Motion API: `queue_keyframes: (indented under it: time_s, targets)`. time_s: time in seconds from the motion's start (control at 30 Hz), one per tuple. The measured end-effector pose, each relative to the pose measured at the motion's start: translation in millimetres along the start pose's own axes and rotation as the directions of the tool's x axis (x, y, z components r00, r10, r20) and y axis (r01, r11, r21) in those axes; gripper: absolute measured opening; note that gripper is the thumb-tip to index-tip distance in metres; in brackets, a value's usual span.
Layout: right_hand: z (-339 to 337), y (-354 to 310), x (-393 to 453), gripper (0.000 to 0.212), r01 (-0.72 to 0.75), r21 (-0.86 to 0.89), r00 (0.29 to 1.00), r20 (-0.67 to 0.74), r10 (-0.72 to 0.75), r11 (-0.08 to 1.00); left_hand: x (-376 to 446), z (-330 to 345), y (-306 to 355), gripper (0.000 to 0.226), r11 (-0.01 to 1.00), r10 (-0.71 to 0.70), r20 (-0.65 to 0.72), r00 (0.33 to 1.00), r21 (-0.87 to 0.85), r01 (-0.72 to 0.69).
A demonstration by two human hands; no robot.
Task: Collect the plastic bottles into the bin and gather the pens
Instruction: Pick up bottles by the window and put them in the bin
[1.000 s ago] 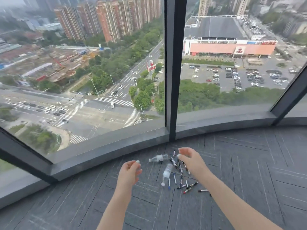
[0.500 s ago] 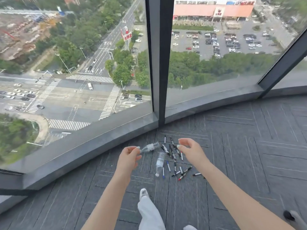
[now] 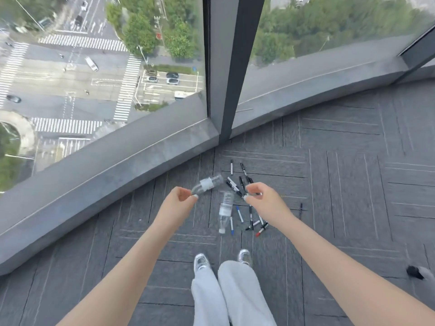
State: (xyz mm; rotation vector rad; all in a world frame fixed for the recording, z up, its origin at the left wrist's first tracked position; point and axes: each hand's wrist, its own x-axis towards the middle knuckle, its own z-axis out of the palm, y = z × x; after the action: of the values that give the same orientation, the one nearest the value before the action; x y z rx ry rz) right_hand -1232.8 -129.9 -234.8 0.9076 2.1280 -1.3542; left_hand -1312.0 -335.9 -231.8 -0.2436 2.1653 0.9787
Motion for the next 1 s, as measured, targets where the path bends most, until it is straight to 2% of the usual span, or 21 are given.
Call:
queue_keyframes:
  time_s: [0.13, 0.27, 0.43, 0.53, 0.67, 0.77, 0.83, 0.9, 1.0]
  targets:
    - [32.2, 51.7, 92.6, 0.032, -0.024, -0.094, 0.998, 0.062, 0.03, 0.995, 90.7, 31.7, -48.2, 0.03, 0.995, -0.045, -0.009, 0.999, 0.09, 0.045]
    - [64.8, 112.8, 175.8, 0.038, -0.021, -0.254, 0.994, 0.099, 0.048, 0.967, 176.8, 68.9, -99.3, 0.05, 0.98, -0.054, 0.008, 0.999, 0.192, 0.051]
    - [104.2, 181.1, 252.6, 0.044, 0.053, -0.545, 0.988, 0.148, 0.034, 0.836, 271.9, 115.4, -154.1, 0.061, 0.92, 0.012, 0.012, 1.0, 0.392, -0.016]
    - [125.8, 217.3, 286.3, 0.048, 0.171, -0.703, 0.981, 0.188, -0.052, 0.691, 311.7, 138.8, -173.8, 0.069, 0.846, 0.053, 0.011, 0.999, 0.531, -0.051]
    - [150.5, 255.2, 327.5, 0.074, 0.408, -0.846, 0.906, 0.327, -0.27, 0.344, 356.4, 165.4, -189.6, 0.08, 0.688, 0.197, 0.034, 0.98, 0.707, -0.163]
    - [165.5, 275.9, 351.9, 0.081, 0.556, -0.829, 0.803, 0.518, -0.293, 0.058, 389.9, 184.1, -199.4, 0.086, 0.593, 0.255, 0.089, 0.963, 0.772, -0.228]
    - [168.3, 283.7, 367.8, 0.08, 0.609, -0.791, 0.758, 0.604, -0.247, -0.066, 411.1, 199.0, -203.8, 0.089, 0.539, 0.294, 0.113, 0.949, 0.8, -0.262]
    - [172.2, 289.6, 380.6, 0.081, 0.642, -0.752, 0.716, 0.658, -0.231, -0.153, 431.0, 214.7, -206.4, 0.09, 0.499, 0.322, 0.126, 0.938, 0.82, -0.281]
    - [181.2, 303.3, 396.6, 0.082, 0.676, -0.708, 0.665, 0.706, -0.243, -0.206, 452.5, 236.1, -209.8, 0.095, 0.473, 0.295, 0.14, 0.945, 0.838, -0.272]
